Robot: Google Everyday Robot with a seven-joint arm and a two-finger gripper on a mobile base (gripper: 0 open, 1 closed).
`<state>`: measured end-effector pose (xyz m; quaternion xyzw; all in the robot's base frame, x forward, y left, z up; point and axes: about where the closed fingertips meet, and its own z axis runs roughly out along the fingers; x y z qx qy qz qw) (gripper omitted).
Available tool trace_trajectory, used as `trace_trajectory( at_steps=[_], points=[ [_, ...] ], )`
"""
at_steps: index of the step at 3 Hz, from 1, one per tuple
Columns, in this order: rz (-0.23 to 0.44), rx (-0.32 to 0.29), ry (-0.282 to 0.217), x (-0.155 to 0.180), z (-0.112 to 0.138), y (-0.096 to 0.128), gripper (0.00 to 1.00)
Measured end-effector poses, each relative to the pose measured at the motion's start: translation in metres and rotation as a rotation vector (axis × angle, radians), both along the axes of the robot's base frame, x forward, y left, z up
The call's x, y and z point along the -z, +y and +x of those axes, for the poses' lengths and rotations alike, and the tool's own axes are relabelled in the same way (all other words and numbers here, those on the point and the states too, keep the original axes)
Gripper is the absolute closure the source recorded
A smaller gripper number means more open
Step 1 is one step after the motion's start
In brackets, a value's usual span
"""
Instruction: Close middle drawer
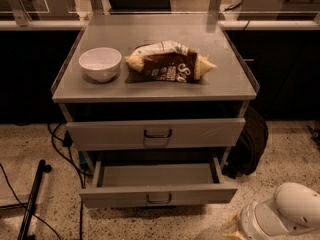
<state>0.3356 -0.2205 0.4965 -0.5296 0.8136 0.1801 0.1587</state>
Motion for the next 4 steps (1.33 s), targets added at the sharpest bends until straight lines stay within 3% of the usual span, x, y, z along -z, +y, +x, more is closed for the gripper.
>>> trace_trajectory(
  at_steps=[2, 4],
  points=[
    [-0.005, -0.085, -0.184, 0.042, 0.026, 0.016, 1.00],
    [0.035, -0.103, -0.363, 0.075, 0.058, 0.027, 1.00]
  ],
)
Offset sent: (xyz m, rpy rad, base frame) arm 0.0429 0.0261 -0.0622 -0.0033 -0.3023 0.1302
